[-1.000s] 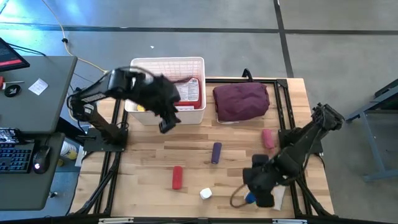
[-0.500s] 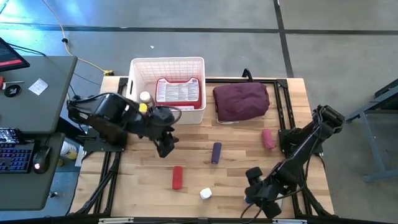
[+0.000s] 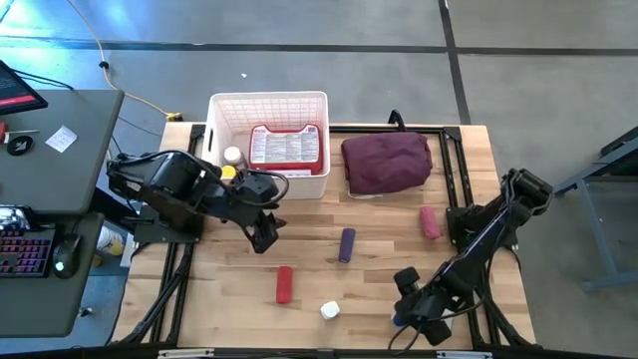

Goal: Pick & place medical supplies in basket/bin
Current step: Put the blue pill bottle into the white bin

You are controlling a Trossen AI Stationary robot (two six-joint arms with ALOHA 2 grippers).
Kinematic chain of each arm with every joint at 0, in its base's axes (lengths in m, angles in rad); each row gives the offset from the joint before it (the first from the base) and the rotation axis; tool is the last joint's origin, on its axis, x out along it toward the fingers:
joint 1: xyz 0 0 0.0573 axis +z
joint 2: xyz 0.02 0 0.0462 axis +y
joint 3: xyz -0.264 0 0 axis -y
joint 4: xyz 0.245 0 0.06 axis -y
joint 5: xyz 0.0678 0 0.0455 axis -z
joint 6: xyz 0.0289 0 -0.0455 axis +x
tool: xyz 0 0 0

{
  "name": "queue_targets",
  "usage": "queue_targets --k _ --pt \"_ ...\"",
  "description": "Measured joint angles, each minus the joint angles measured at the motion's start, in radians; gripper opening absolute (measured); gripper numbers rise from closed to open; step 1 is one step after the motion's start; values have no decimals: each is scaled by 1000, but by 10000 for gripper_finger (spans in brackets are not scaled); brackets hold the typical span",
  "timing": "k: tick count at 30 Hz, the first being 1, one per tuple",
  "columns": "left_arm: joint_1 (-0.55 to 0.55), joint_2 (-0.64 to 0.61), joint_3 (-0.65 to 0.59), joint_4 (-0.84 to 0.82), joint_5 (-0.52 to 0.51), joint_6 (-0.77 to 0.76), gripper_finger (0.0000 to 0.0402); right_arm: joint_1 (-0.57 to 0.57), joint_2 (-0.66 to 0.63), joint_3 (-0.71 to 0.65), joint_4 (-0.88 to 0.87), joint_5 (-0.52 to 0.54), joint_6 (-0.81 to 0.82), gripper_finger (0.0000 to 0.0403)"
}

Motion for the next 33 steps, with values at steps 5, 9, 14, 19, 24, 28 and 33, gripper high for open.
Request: queue_targets --k 5,9,14,19,24,28,33 --pt "0 0 0 -20 -14 2 257 0 0 0 17 61 -11 286" --pt "0 0 0 -42 -24 2 257 0 0 1 27 114 -21 272" --pt "0 0 0 -75 -24 26 257 0 0 1 34 128 -54 236" --pt "0 0 -1 -103 -24 29 257 0 0 1 34 129 -48 206" --pt "0 0 -1 -102 -24 42 257 0 0 2 34 129 -14 178" --pt "0 0 -1 -102 -24 55 257 0 -2 4 42 129 -2 160" --pt "0 0 -1 -102 -24 55 257 -18 -6 4 36 139 73 149"
